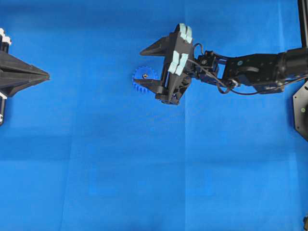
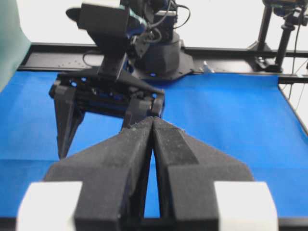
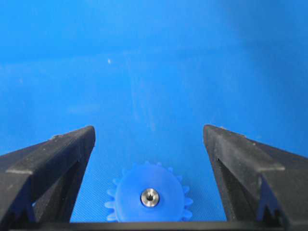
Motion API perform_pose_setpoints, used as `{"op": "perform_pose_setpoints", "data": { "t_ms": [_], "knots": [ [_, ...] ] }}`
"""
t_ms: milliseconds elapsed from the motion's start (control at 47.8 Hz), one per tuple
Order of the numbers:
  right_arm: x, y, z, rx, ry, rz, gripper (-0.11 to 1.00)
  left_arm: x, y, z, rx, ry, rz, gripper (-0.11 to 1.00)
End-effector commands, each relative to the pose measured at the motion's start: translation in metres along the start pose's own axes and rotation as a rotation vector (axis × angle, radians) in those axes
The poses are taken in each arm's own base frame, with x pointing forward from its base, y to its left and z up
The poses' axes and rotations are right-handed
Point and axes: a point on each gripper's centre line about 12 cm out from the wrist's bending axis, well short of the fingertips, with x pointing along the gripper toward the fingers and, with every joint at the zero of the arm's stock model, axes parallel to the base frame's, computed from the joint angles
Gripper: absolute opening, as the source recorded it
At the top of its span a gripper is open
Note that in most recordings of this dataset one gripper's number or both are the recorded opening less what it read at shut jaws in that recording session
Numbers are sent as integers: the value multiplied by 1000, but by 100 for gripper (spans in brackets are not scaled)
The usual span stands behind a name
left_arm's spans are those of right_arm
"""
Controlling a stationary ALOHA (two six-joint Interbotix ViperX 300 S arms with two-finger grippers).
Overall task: Insert the shaft placed at a random location into the center hole of the small gear at another random location.
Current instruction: 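Open the right gripper and lift it away from the gear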
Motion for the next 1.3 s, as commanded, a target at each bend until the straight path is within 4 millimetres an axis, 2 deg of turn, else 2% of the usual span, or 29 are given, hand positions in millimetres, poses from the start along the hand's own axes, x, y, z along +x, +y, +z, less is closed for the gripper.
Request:
{"op": "perform_pose_setpoints", "data": {
  "t_ms": [0, 230, 649, 1276],
  "knots": [
    [-8, 4, 18, 0, -42, 12, 82, 1, 0, 4, 2, -11, 1, 0],
    [-15, 5, 25, 1, -44, 19, 82, 1, 0, 3, 2, -11, 1, 0],
    [-19, 5, 23, 1, -12, 23, 82, 1, 0, 4, -1, -11, 1, 0],
    [-76, -3, 8, 9, -6, 23, 82, 1, 0, 5, 0, -18, 2, 0]
  ]
}}
